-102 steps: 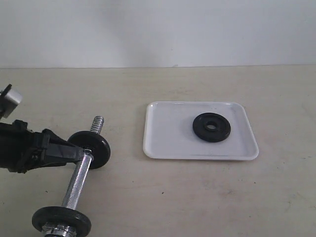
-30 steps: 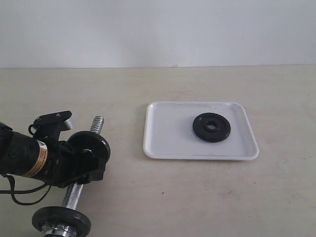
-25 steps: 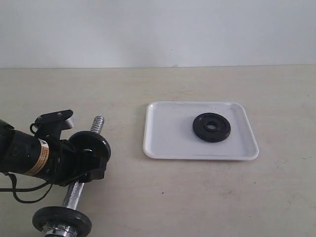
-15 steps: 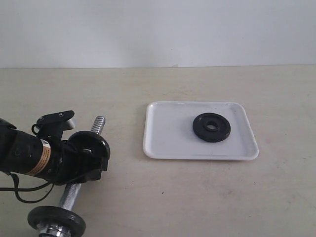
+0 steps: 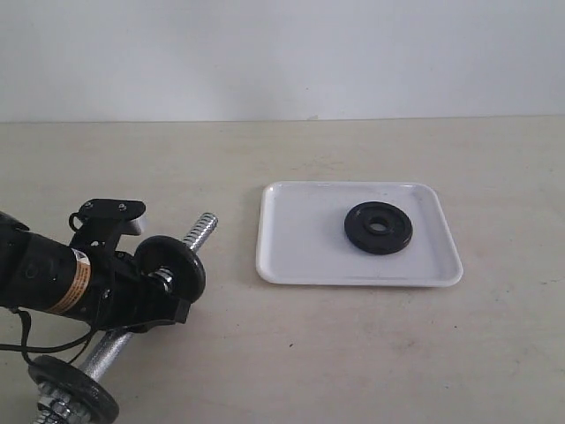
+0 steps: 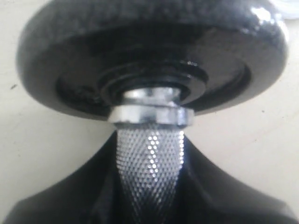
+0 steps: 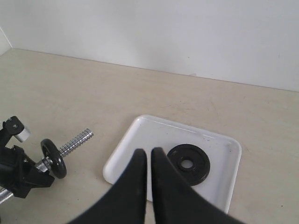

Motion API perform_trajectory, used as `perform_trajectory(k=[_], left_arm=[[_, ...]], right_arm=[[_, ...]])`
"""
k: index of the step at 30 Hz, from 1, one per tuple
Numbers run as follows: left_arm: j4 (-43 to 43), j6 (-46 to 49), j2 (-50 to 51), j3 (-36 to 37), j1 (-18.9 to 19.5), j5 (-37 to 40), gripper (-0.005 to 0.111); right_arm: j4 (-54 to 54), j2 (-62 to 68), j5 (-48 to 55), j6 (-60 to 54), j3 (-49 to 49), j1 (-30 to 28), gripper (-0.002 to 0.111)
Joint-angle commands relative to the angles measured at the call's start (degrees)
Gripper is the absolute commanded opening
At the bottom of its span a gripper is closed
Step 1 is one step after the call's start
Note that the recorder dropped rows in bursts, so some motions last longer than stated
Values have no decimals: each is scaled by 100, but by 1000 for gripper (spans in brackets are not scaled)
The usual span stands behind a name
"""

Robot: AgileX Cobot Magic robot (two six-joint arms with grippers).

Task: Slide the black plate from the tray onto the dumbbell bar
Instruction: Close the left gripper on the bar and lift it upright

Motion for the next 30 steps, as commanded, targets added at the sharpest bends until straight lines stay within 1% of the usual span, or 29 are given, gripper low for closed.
perform_trajectory(k=[1,7,12,19,22,27,30], left_arm=[[87,556,81,10,-13,-186,4],[87,976,70,-109,-13,-370,4],[87,1412,70,-293,-2,-696,4],[97,1911,-250,-510,-2,-695,4],[97,1966,-444,-563,-2,-673,4],[97,2305,-622,-575,-2,-622,4],[251,2334,-622,-575,-2,-619,4]], right_arm=[[-1,1,23,-66,-43,7,1],[-1,1,53,-76,-43,7,1],[-21,1,100,-76,-43,7,1],[-34,1,144,-90,-43,7,1],[-34,1,144,-90,-43,7,1],[-34,1,144,-90,-43,7,1],[-34,1,144,-90,-43,7,1]])
